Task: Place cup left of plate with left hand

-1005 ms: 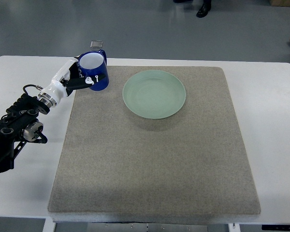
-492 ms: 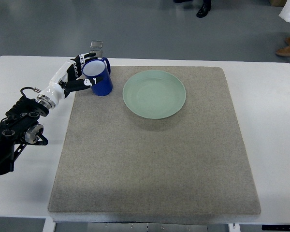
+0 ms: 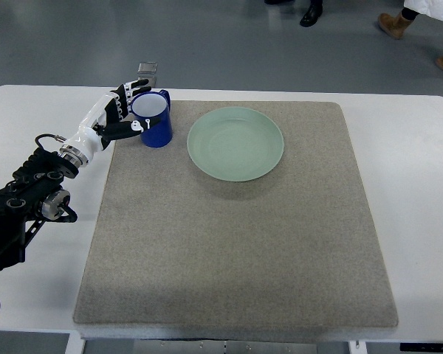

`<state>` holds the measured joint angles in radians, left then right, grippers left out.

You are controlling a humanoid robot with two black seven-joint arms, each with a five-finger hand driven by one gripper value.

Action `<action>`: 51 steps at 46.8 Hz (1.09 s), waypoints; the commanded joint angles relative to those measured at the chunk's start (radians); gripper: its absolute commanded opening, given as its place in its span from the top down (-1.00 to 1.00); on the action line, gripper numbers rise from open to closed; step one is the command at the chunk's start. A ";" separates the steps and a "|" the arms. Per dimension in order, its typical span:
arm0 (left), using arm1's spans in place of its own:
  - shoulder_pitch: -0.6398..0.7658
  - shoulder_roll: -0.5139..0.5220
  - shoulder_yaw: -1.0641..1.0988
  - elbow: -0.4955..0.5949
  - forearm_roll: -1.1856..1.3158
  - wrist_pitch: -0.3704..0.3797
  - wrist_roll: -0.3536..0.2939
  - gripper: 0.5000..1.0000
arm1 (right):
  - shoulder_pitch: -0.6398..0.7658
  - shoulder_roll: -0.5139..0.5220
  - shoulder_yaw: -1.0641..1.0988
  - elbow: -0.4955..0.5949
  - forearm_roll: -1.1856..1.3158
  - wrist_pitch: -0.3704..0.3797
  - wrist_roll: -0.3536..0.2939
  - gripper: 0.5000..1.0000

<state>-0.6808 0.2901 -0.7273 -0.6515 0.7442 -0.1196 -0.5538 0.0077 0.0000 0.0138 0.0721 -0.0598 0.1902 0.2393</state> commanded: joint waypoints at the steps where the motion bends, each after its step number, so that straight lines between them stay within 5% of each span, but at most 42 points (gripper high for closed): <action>1: 0.001 0.001 -0.012 0.000 -0.002 0.000 -0.001 -0.84 | 0.000 0.000 0.000 0.000 0.000 0.000 0.000 -0.73; 6: 0.001 0.007 -0.014 -0.002 -0.038 -0.002 -0.001 -0.99 | 0.000 0.000 0.000 0.000 0.000 0.000 0.000 -0.73; 30: -0.062 0.053 -0.067 -0.022 -0.267 -0.075 0.026 -0.99 | 0.000 0.000 0.000 0.000 0.000 0.000 0.000 -0.73; 51: -0.261 0.057 -0.112 -0.011 -0.617 -0.121 0.276 -0.99 | 0.000 0.000 0.000 0.000 0.000 0.000 0.000 -0.73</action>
<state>-0.9143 0.3489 -0.8248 -0.6665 0.1854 -0.2510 -0.3230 0.0076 0.0000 0.0138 0.0721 -0.0598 0.1902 0.2393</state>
